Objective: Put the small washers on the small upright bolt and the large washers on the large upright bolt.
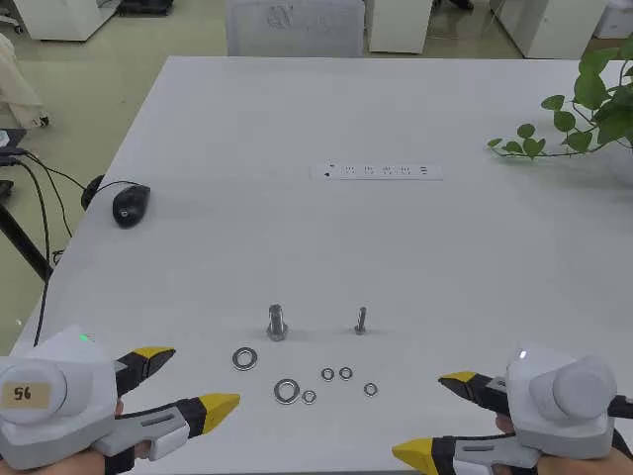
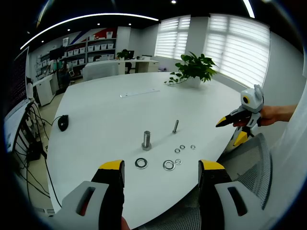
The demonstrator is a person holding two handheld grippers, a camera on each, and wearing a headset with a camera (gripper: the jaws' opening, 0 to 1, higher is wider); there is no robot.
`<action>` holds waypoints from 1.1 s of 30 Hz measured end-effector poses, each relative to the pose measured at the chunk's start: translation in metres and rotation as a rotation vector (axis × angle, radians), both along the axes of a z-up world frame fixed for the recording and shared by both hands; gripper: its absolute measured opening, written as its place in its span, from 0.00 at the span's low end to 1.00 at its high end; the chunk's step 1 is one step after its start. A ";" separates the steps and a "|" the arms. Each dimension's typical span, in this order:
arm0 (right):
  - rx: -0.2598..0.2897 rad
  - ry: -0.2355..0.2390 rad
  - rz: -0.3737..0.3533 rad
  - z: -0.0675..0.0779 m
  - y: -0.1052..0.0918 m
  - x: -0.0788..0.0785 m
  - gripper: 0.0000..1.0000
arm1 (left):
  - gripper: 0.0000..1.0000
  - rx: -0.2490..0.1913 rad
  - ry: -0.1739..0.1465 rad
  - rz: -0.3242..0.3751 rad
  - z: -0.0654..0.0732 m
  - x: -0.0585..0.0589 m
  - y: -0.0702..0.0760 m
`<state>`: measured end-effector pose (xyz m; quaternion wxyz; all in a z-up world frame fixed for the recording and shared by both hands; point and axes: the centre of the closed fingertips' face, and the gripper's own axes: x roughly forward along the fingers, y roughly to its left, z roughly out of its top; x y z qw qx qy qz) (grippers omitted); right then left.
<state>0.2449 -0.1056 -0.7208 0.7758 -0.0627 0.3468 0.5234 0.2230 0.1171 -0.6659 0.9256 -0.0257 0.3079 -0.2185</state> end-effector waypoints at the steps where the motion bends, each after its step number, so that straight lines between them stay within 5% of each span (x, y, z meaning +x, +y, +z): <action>1: 0.002 0.001 -0.002 0.000 0.000 0.000 0.74 | 0.62 0.001 0.000 -0.001 0.000 0.000 0.000; 33: 0.001 0.026 -0.015 -0.005 -0.007 -0.007 0.72 | 0.60 0.006 0.006 0.006 -0.004 -0.002 -0.003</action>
